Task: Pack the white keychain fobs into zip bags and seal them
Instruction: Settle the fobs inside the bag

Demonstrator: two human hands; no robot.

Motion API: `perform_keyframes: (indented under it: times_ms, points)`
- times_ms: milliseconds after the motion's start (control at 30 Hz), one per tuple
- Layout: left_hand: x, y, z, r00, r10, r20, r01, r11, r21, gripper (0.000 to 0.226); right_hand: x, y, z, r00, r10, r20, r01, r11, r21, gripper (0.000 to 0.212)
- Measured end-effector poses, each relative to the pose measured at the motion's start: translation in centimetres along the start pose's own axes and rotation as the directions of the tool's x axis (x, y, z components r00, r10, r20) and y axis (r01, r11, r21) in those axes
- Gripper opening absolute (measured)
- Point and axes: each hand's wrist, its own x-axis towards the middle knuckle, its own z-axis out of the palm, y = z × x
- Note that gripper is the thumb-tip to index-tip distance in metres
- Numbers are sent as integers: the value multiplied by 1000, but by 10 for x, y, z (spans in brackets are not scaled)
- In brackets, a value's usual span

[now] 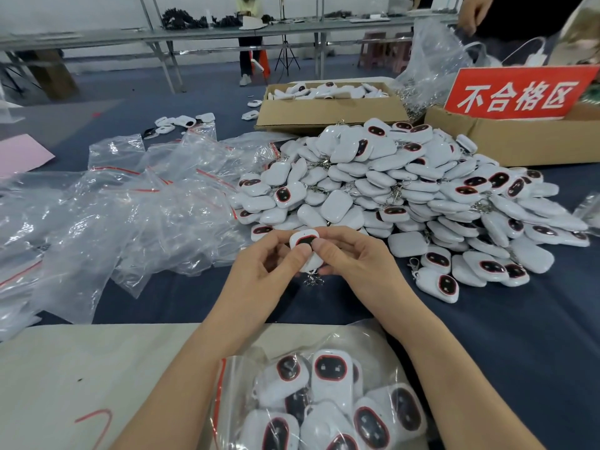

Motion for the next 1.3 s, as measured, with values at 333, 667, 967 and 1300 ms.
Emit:
perform_keyframes:
  times_ms: [333, 667, 967, 1300]
  points:
    - [1, -3, -4, 998, 9, 66, -10, 1000, 15, 22, 0, -3, 0, 997, 56, -57, -55, 998, 19, 6]
    - [1, -1, -1, 998, 24, 64, -26, 999, 23, 29, 2, -1, -2, 997, 42, -63, -40, 999, 27, 15]
    - [2, -3, -1, 998, 16, 66, -20, 998, 52, 28, 3, 3, -3, 999, 23, -39, -22, 999, 36, 8]
    - [1, -2, 1, 999, -1, 49, -1, 999, 40, 26, 3, 2, -2, 999, 17, -37, -15, 998, 64, 8]
